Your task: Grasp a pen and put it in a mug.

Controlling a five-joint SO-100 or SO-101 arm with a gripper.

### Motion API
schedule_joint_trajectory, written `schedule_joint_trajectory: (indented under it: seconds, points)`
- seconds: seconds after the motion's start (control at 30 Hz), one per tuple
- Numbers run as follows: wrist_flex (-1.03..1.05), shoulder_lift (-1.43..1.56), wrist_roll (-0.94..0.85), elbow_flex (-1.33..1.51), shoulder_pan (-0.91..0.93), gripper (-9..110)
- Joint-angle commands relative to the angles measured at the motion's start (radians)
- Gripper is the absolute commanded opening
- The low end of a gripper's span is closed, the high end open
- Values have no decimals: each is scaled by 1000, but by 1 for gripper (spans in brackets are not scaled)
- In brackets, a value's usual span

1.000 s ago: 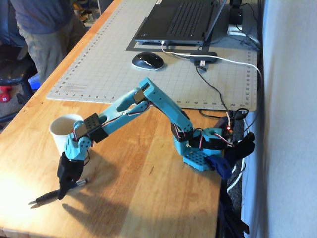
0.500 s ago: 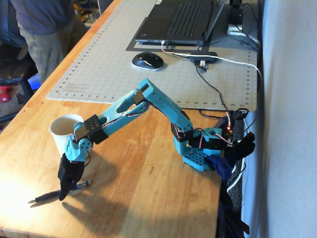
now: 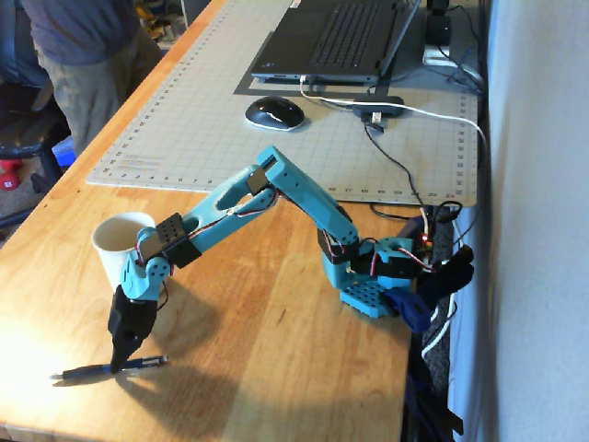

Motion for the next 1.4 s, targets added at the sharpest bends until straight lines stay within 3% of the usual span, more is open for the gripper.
schedule_joint_trajectory:
  seconds: [0.0,0.17,0.47,0.93,1.37]
  points:
    - [-3,51,-3,-69,-12,1]
    - [-5,124,-3,-35,-25,1]
    - [-18,474,-34,267,-74,1]
    - [-18,1048,-718,713,-8,1]
    - [-17,1468,-815,891,28,1]
